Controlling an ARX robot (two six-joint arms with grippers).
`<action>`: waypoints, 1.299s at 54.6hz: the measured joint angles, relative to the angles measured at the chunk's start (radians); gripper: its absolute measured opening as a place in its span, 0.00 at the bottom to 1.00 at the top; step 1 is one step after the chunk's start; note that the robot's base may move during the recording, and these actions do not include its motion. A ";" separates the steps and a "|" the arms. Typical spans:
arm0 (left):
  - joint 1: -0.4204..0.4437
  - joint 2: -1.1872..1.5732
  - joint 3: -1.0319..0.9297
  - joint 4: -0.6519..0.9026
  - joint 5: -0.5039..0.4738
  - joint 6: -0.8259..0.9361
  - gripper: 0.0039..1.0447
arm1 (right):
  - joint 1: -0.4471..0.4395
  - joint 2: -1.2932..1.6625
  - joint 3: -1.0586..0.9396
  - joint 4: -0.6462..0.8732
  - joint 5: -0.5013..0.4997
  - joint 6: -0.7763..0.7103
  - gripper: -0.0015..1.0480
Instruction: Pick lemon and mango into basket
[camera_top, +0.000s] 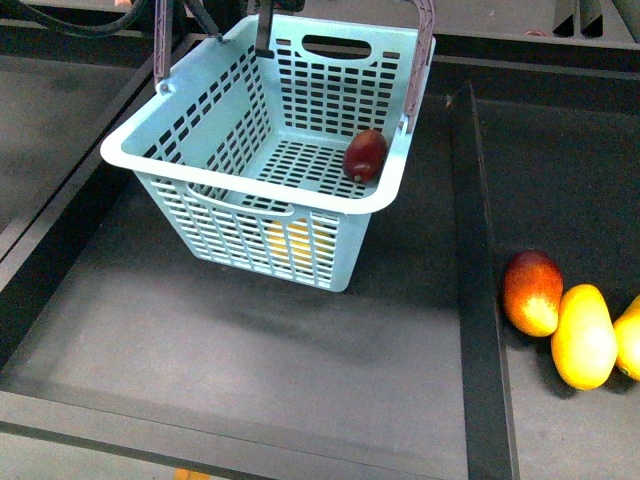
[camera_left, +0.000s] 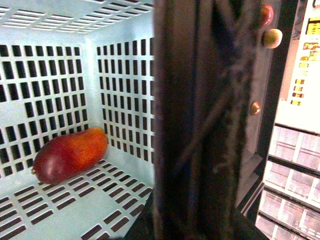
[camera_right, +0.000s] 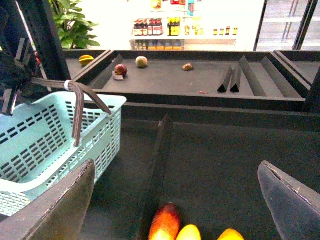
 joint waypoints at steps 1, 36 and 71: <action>0.000 0.000 -0.005 0.000 0.000 0.002 0.04 | 0.000 0.000 0.000 0.000 0.000 0.000 0.92; 0.002 -0.583 -0.826 0.500 -0.154 0.443 0.79 | 0.000 0.000 0.000 0.000 0.000 0.000 0.92; 0.266 -1.304 -2.003 1.360 0.093 1.637 0.03 | 0.000 0.000 0.000 0.000 0.000 0.000 0.92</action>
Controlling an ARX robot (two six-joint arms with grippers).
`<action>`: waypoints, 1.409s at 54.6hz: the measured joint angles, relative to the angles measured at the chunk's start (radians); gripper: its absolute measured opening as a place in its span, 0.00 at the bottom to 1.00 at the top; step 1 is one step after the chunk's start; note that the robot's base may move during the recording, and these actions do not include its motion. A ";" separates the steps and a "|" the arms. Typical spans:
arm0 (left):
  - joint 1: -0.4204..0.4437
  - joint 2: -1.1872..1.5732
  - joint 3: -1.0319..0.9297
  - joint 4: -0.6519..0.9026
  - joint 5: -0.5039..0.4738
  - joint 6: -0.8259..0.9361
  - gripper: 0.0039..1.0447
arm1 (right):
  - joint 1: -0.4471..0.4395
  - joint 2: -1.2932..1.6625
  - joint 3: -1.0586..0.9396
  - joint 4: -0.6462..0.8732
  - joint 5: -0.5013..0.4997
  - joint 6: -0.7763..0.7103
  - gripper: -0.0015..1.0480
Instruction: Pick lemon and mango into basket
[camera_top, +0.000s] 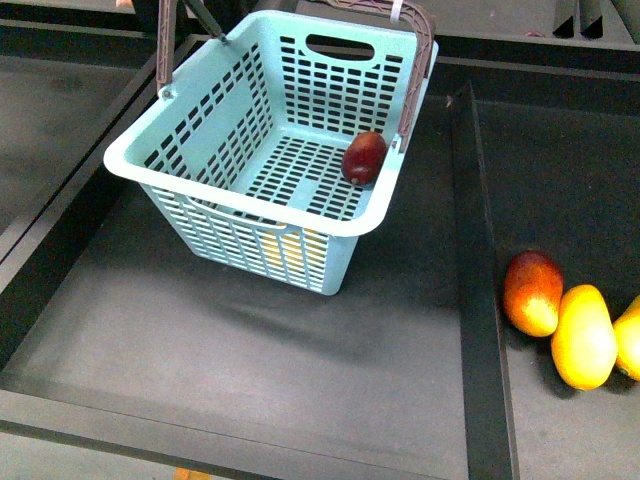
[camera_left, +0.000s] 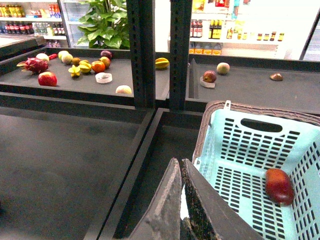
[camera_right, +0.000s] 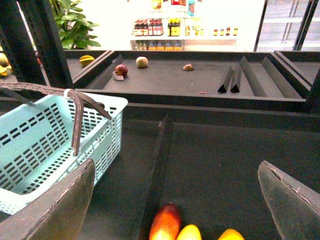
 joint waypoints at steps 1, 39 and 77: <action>0.003 -0.013 -0.010 -0.004 0.002 0.001 0.03 | 0.000 0.000 0.000 0.000 0.000 0.000 0.92; 0.107 -0.618 -0.222 -0.393 0.105 0.006 0.03 | 0.000 0.000 0.000 0.000 0.000 0.000 0.92; 0.107 -1.000 -0.222 -0.755 0.105 0.006 0.03 | 0.000 0.000 0.000 0.000 0.000 0.000 0.92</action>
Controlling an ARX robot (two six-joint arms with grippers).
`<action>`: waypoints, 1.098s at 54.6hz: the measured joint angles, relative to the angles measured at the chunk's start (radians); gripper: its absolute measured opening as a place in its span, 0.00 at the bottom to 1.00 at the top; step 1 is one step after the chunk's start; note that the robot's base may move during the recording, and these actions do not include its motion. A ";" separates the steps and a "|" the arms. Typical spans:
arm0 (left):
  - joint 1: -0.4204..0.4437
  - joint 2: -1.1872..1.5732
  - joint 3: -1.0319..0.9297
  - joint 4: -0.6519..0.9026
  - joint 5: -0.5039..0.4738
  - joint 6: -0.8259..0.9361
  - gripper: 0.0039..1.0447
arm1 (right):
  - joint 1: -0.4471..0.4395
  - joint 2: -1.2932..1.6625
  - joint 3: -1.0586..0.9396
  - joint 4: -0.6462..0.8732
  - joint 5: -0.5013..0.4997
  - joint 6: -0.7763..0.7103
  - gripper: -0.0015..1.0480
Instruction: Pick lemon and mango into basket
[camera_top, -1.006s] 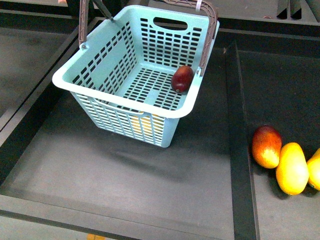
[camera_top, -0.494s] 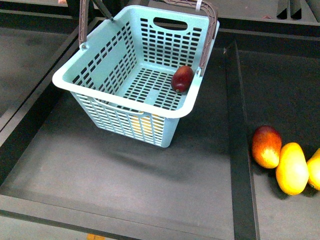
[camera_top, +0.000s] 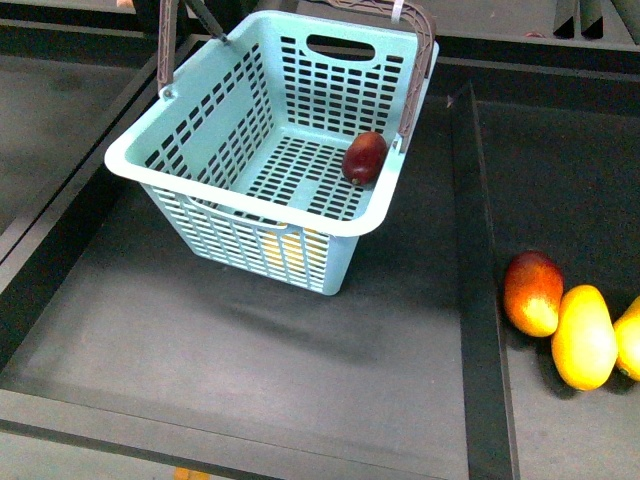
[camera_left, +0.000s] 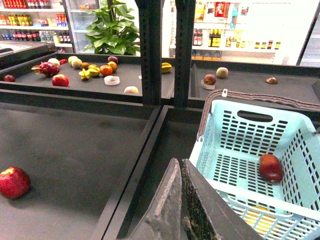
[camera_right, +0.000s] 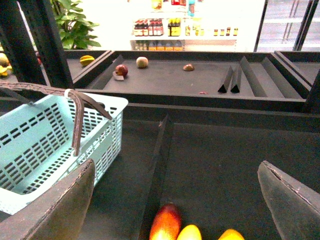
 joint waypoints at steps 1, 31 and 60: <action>0.000 -0.007 0.000 -0.006 0.000 0.000 0.03 | 0.000 0.000 0.000 0.000 0.000 0.000 0.92; 0.000 -0.257 0.000 -0.262 0.000 0.000 0.03 | 0.000 0.000 0.000 0.000 0.000 0.000 0.92; 0.000 -0.257 0.000 -0.262 0.000 0.000 0.12 | 0.000 0.000 0.000 0.000 0.000 0.000 0.92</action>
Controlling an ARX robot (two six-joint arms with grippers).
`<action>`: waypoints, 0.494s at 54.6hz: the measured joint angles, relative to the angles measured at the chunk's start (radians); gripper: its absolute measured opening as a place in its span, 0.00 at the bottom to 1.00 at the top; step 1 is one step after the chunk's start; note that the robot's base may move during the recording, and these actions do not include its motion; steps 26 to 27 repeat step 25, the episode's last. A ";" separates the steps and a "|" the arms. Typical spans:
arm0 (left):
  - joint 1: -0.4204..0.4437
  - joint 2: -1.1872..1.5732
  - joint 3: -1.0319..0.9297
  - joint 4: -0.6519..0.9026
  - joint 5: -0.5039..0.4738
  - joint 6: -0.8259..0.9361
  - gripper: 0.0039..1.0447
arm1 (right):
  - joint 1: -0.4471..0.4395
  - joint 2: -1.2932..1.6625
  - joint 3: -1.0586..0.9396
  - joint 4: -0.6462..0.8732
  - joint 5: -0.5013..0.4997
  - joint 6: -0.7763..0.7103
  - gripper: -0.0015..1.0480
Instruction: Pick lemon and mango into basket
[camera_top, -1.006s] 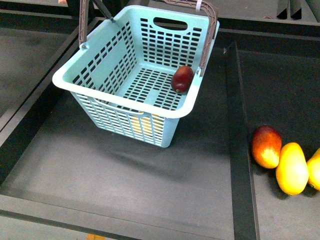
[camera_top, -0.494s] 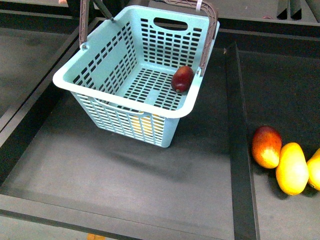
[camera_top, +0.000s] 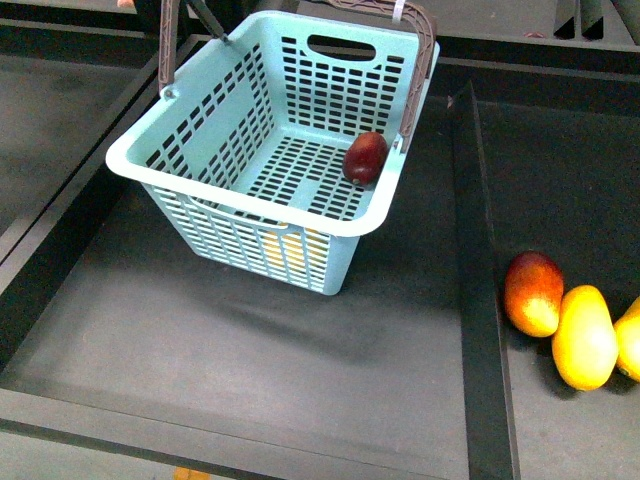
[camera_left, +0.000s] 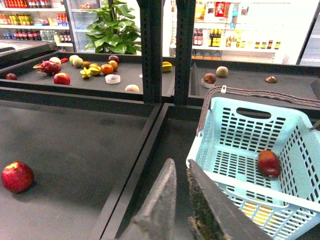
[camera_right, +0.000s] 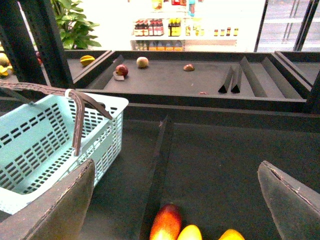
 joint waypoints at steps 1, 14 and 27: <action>0.000 0.000 0.000 0.000 0.000 0.000 0.15 | 0.000 0.000 0.000 0.000 0.000 0.000 0.92; 0.000 0.000 0.000 0.000 0.000 0.000 0.61 | 0.000 0.000 0.000 0.000 0.000 0.000 0.92; 0.000 0.000 0.000 0.000 0.000 0.002 0.94 | 0.000 0.000 0.000 0.000 0.000 0.000 0.92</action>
